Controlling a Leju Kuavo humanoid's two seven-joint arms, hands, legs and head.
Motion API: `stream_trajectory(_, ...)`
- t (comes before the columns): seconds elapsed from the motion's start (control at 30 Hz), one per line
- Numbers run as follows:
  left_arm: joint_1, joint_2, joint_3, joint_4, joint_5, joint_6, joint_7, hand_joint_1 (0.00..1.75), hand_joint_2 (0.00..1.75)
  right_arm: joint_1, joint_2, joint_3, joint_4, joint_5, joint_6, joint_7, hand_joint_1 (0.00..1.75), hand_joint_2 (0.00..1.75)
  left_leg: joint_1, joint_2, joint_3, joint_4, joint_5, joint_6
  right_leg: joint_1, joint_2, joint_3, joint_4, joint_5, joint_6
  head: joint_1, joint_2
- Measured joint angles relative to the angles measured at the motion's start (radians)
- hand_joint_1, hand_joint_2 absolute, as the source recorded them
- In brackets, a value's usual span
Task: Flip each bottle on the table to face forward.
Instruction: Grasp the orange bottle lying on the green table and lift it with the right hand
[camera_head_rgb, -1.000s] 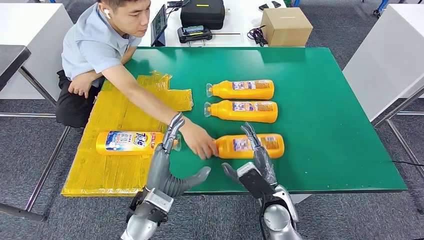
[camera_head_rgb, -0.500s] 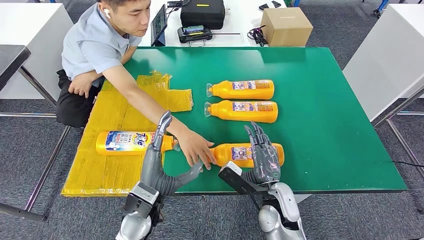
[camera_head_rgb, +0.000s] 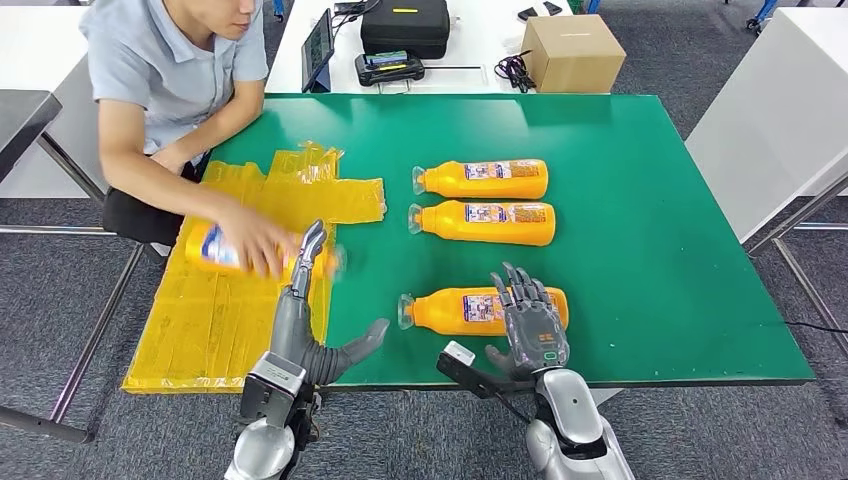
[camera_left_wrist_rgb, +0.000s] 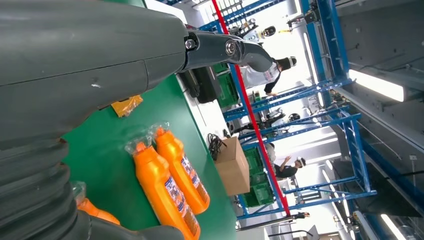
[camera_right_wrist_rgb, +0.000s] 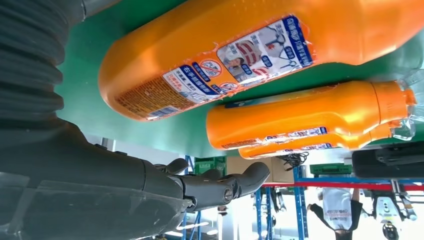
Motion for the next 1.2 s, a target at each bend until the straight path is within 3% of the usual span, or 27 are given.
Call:
stream_trajectory(0.8, 0.001, -0.003, -0.015, 0.006, -0.021, -0.047, 0.027, 0.00, 1.75, -0.033, -0.021, -0.001, 0.010, 0.020, 0.019, 0.032, 0.00, 1.75, 0.000, 0.000, 0.000, 0.000, 0.000, 0.000, 0.000, 0.000, 0.000, 0.000, 0.000, 0.000, 0.000, 0.000)
stream_trajectory(1.2, -0.005, -0.003, -0.022, 0.026, -0.020, -0.099, 0.074, 0.00, 1.75, -0.083, -0.048, -0.021, 0.109, 0.055, 0.045, 0.061, 0.00, 1.75, 0.000, 0.000, 0.000, 0.000, 0.000, 0.000, 0.000, 0.000, 0.000, 0.000, 0.000, 0.000, -0.001, 0.000)
